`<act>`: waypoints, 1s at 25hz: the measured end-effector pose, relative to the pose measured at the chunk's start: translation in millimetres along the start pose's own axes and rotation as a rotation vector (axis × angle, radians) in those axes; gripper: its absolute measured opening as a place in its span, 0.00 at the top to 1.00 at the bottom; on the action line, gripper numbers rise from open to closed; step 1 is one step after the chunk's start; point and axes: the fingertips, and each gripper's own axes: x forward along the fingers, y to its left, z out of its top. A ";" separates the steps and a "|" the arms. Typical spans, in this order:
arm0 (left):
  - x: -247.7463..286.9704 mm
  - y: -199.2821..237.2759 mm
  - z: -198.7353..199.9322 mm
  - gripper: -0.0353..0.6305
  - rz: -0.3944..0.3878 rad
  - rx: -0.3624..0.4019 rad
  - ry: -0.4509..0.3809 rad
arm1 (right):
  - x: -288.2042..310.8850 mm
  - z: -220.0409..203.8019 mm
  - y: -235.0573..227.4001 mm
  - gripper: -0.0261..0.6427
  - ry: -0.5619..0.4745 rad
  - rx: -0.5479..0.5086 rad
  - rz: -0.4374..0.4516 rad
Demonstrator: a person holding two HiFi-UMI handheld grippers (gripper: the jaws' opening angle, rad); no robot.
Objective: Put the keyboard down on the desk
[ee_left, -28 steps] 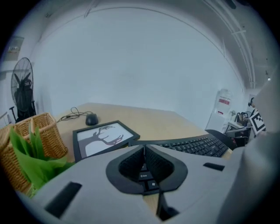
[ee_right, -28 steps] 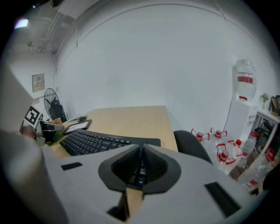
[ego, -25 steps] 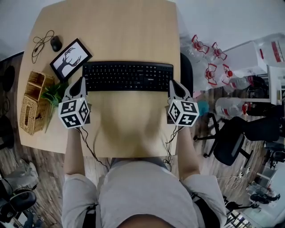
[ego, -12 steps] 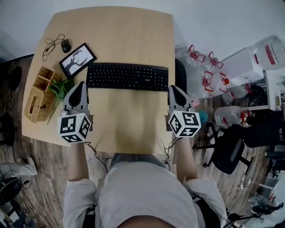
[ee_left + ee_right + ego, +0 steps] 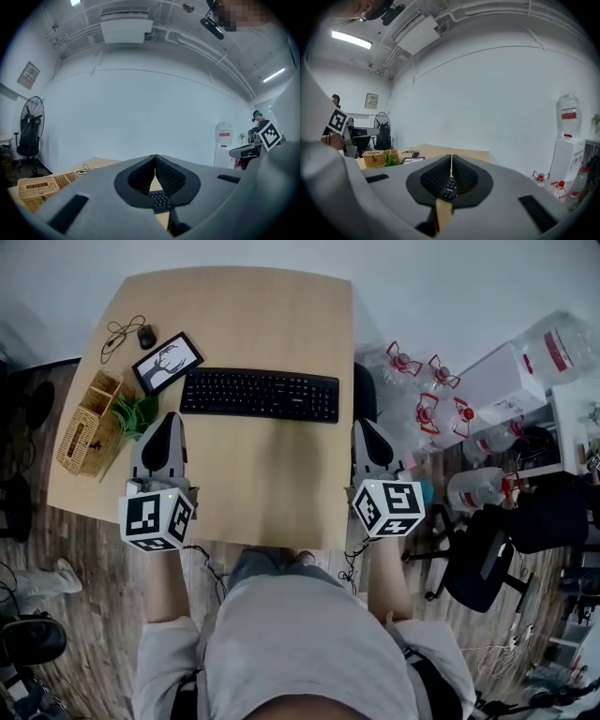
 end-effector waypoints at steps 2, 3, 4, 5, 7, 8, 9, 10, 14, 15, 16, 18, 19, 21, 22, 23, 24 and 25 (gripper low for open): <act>-11.0 -9.7 8.0 0.93 0.001 0.001 -0.021 | -13.6 8.2 1.1 0.94 -0.025 -0.001 0.006; -16.4 -13.9 12.1 0.93 0.001 -0.003 -0.032 | -20.4 12.4 1.9 0.94 -0.037 -0.002 0.008; -21.8 -17.7 16.3 0.93 0.002 -0.008 -0.043 | -27.1 16.7 2.8 0.94 -0.049 -0.005 0.010; -27.1 -21.4 20.8 0.93 0.004 -0.013 -0.054 | -33.7 21.1 3.7 0.94 -0.061 -0.008 0.012; -37.2 -29.1 30.7 0.93 0.010 -0.012 -0.076 | -46.9 30.7 5.3 0.94 -0.083 -0.014 0.017; -42.2 -33.4 35.6 0.93 0.013 -0.008 -0.086 | -53.4 35.5 5.7 0.94 -0.094 -0.018 0.020; -47.2 -37.9 40.1 0.93 0.015 -0.004 -0.094 | -60.0 40.0 6.1 0.94 -0.103 -0.021 0.023; -52.5 -42.2 44.0 0.93 0.018 0.000 -0.103 | -66.4 43.8 6.5 0.94 -0.112 -0.025 0.025; -74.4 -55.4 55.1 0.93 0.028 0.013 -0.135 | -89.4 53.4 9.4 0.94 -0.147 -0.043 0.027; -79.6 -58.4 57.6 0.93 0.030 0.017 -0.142 | -94.7 55.5 10.1 0.94 -0.155 -0.046 0.028; -84.5 -61.5 60.2 0.93 0.032 0.023 -0.148 | -99.8 57.6 10.8 0.94 -0.162 -0.049 0.030; -93.8 -67.5 65.7 0.93 0.036 0.037 -0.159 | -109.1 61.7 12.2 0.94 -0.175 -0.053 0.036; -98.2 -70.4 68.3 0.93 0.038 0.045 -0.164 | -113.3 63.6 13.0 0.94 -0.181 -0.055 0.038; -106.3 -75.9 72.9 0.93 0.042 0.058 -0.174 | -120.9 67.3 14.1 0.94 -0.193 -0.059 0.042; -110.0 -78.5 74.8 0.93 0.044 0.063 -0.179 | -124.3 69.0 14.5 0.94 -0.198 -0.062 0.044; -113.4 -81.0 76.6 0.93 0.047 0.067 -0.183 | -127.5 70.6 14.8 0.94 -0.203 -0.066 0.045; -116.6 -83.5 78.2 0.93 0.049 0.071 -0.186 | -130.7 72.2 15.0 0.94 -0.209 -0.070 0.047; -119.6 -86.0 79.8 0.93 0.050 0.074 -0.190 | -133.9 73.6 15.1 0.94 -0.214 -0.073 0.049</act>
